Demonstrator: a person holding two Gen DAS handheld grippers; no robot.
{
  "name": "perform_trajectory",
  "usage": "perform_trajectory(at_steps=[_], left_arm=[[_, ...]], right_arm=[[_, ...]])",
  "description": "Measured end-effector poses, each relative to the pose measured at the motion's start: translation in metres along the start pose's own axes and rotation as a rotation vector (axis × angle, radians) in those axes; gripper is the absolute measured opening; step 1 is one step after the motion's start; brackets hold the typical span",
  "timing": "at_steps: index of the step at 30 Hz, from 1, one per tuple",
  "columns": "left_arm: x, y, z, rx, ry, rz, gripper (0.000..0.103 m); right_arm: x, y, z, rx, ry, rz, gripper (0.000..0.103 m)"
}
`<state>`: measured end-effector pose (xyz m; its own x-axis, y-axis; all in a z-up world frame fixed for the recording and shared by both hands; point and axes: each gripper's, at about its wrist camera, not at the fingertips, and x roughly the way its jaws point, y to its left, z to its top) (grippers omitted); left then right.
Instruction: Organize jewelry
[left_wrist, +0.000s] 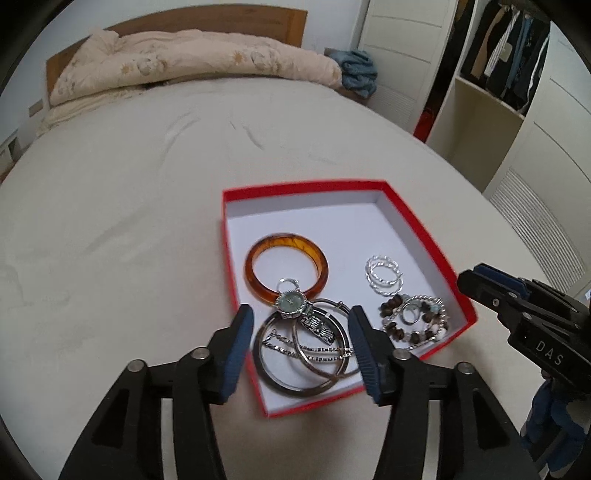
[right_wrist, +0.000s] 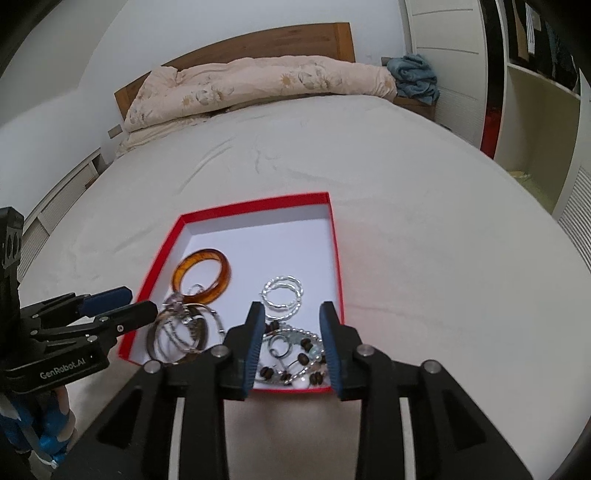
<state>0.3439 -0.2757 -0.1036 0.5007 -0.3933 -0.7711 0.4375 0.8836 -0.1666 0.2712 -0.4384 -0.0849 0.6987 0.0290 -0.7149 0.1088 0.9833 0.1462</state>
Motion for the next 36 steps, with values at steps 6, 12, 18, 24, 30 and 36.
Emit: perform_trajectory(at_steps=[6, 12, 18, 24, 30, 36], left_arm=[[-0.050, 0.010, -0.002, -0.046, -0.059, 0.050, 0.061], [-0.107, 0.020, -0.015, -0.070, -0.101, 0.111, 0.062], [-0.162, 0.031, -0.035, -0.080, -0.126, 0.162, 0.065], [-0.215, 0.040, -0.062, -0.103, -0.168, 0.218, 0.073], [-0.256, 0.047, -0.085, -0.119, -0.203, 0.272, 0.077], [-0.297, 0.051, -0.111, -0.123, -0.246, 0.317, 0.080]], right_arm=[[-0.041, 0.024, 0.000, -0.026, -0.024, 0.001, 0.029], [-0.080, 0.057, -0.009, -0.061, -0.029, 0.018, 0.032], [-0.115, 0.087, -0.021, -0.078, -0.033, 0.046, 0.034], [-0.149, 0.117, -0.037, -0.112, -0.041, 0.057, 0.037], [-0.181, 0.146, -0.054, -0.150, -0.053, 0.081, 0.044], [-0.205, 0.171, -0.071, -0.176, -0.066, 0.100, 0.056]])
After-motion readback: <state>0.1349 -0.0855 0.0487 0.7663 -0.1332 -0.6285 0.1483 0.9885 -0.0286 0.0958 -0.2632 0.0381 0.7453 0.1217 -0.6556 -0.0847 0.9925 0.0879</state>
